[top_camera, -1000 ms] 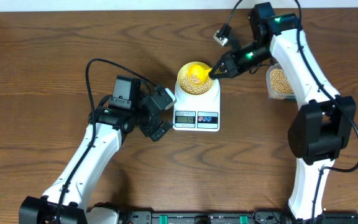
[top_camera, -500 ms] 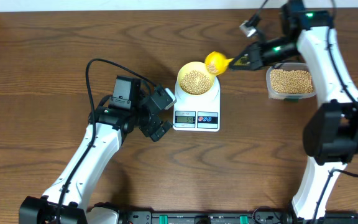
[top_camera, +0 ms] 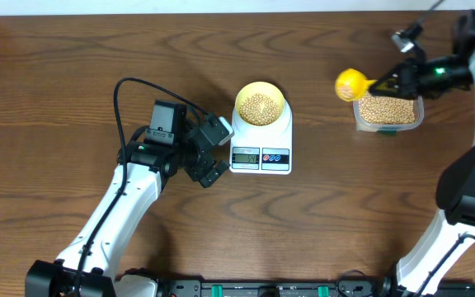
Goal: Scoop item into bowl and weigh 50g on scale
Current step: 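Carry the filled scoop right over the plastic tub, right gripper, then tip the scoop to dump soybeans back into the tub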
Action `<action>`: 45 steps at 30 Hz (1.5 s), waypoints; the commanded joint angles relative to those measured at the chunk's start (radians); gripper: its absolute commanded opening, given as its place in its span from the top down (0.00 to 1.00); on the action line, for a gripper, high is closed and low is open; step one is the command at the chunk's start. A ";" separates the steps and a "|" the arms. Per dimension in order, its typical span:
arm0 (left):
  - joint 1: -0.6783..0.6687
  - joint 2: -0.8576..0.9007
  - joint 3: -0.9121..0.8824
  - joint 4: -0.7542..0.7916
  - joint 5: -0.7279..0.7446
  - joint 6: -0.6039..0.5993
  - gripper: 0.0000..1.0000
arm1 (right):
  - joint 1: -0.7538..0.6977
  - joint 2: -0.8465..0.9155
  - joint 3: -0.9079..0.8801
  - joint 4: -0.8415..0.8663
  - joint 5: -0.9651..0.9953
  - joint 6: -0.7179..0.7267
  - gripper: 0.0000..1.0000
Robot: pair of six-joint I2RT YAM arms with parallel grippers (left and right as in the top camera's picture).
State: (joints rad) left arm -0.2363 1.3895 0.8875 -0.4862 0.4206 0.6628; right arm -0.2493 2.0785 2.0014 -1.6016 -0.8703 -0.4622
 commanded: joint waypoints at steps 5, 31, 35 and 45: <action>0.005 -0.013 0.001 0.000 0.013 0.014 0.02 | -0.141 -0.023 0.000 -0.040 0.087 -0.025 0.99; 0.005 -0.013 0.001 0.000 0.013 0.014 0.03 | 0.061 -0.023 0.000 0.089 0.639 0.267 0.98; 0.005 -0.013 0.001 0.000 0.013 0.014 0.02 | 0.115 -0.023 0.000 0.101 0.733 0.323 0.98; 0.005 -0.013 0.001 0.000 0.013 0.014 0.03 | 0.229 -0.048 0.000 0.098 0.940 0.422 0.99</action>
State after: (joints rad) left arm -0.2363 1.3895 0.8875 -0.4862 0.4206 0.6628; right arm -0.0456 2.0785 2.0014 -1.5021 -0.0273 -0.0994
